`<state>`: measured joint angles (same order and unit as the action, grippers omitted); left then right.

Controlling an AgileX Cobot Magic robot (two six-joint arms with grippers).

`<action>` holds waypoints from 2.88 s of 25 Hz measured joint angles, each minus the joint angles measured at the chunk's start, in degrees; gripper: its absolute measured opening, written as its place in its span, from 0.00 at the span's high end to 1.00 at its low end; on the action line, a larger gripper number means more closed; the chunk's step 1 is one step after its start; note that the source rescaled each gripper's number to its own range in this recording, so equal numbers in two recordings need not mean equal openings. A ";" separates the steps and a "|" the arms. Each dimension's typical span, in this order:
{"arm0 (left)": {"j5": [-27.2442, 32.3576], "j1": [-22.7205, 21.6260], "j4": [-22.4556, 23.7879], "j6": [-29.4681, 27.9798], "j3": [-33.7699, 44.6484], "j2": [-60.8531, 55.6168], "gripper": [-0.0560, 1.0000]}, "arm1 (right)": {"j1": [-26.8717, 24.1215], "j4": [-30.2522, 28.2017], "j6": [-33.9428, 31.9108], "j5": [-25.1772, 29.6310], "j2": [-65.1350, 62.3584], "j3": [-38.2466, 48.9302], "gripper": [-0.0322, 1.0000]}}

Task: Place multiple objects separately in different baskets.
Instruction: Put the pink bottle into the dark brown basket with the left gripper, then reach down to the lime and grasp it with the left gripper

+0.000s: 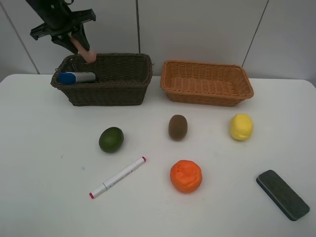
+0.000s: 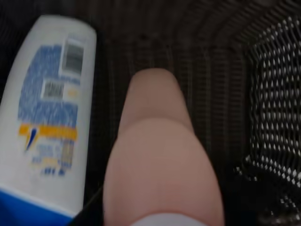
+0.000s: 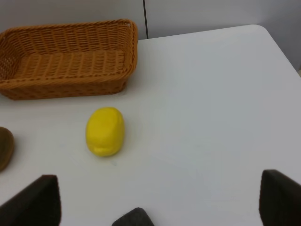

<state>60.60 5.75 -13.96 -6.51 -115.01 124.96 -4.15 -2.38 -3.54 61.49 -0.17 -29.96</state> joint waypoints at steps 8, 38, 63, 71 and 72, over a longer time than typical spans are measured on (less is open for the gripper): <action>3.97 0.00 1.41 0.38 -9.16 7.65 0.01 | 0.00 0.00 0.00 -0.05 0.00 0.00 0.00; 7.94 18.13 3.28 -0.39 30.82 -19.74 0.00 | 0.00 0.00 0.00 -0.15 0.00 0.00 0.00; -10.96 23.19 8.99 -3.08 39.82 -0.22 0.00 | 0.00 0.00 0.00 -0.15 0.00 0.00 0.00; -9.95 23.19 9.60 -1.88 39.71 -0.11 0.29 | 0.00 0.00 0.00 -0.15 0.00 0.00 0.00; -9.75 23.19 9.60 -1.06 39.71 -0.11 0.29 | 0.00 0.00 0.00 -0.15 0.00 0.00 0.00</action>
<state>50.85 28.93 -4.36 -7.57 -75.30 124.85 -4.15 -2.38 -3.54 61.34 -0.17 -29.96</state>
